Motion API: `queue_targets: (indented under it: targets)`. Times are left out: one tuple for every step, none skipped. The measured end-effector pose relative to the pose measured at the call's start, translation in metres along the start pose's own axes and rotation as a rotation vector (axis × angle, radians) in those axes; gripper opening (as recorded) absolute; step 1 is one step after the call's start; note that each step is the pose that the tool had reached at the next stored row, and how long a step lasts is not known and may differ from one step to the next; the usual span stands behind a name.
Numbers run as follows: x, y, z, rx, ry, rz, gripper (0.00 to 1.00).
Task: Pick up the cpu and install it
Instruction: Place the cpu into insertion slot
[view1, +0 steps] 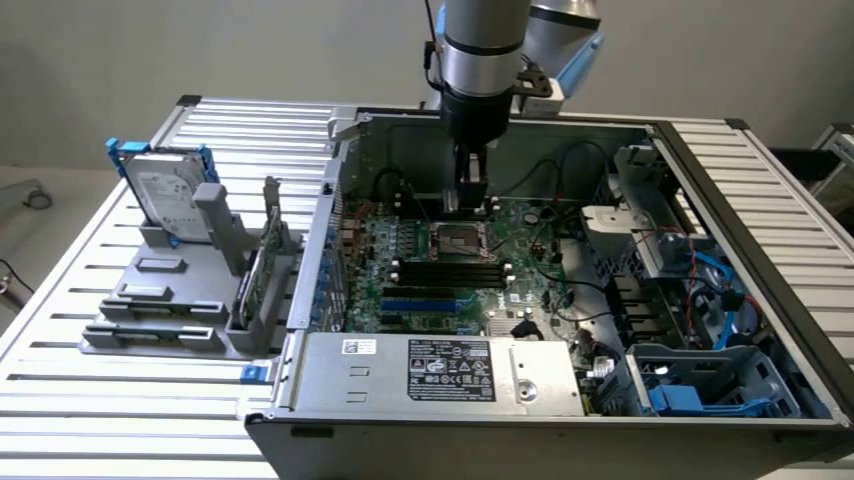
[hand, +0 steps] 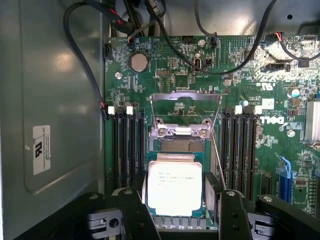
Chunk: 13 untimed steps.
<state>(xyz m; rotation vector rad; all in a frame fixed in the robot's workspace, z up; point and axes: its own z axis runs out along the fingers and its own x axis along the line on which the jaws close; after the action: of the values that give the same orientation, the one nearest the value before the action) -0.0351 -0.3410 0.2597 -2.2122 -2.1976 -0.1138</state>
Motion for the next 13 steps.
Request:
queue_targets:
  targets:
    - [-0.001,-0.0001,0.0005,0.0,0.0001,0.0,0.55]
    - [-0.001,-0.0001,0.0007,0.0,0.0,0.0,0.55]
    - [-0.002,-0.0001,0.0009,-0.0001,0.0002,0.0,0.55]
    - [-0.003,-0.0002,0.0013,-0.0001,0.0003,0.0,0.55]
    - [-0.004,-0.0002,0.0018,-0.0001,0.0002,0.0,0.55]
    - [-0.004,-0.0002,0.0028,-0.0002,0.0003,0.0,0.55]
    - [-0.005,-0.0003,0.0041,-0.0001,0.0002,0.0,0.55]
    - [-0.005,-0.0003,0.0052,-0.0001,0.0001,0.0,0.55]
    - [-0.006,-0.0004,0.0068,-0.0001,0.0002,0.0,0.55]
    - [-0.006,-0.0005,0.0086,-0.0003,0.0001,0.0,0.55]
    - [-0.007,-0.0005,0.0103,-0.0005,0.0002,0.0,0.55]
    - [-0.007,-0.0006,0.0122,-0.0006,0.0002,0.0,0.55]
    - [-0.007,-0.0007,0.0139,-0.0007,0.0001,0.0,0.55]
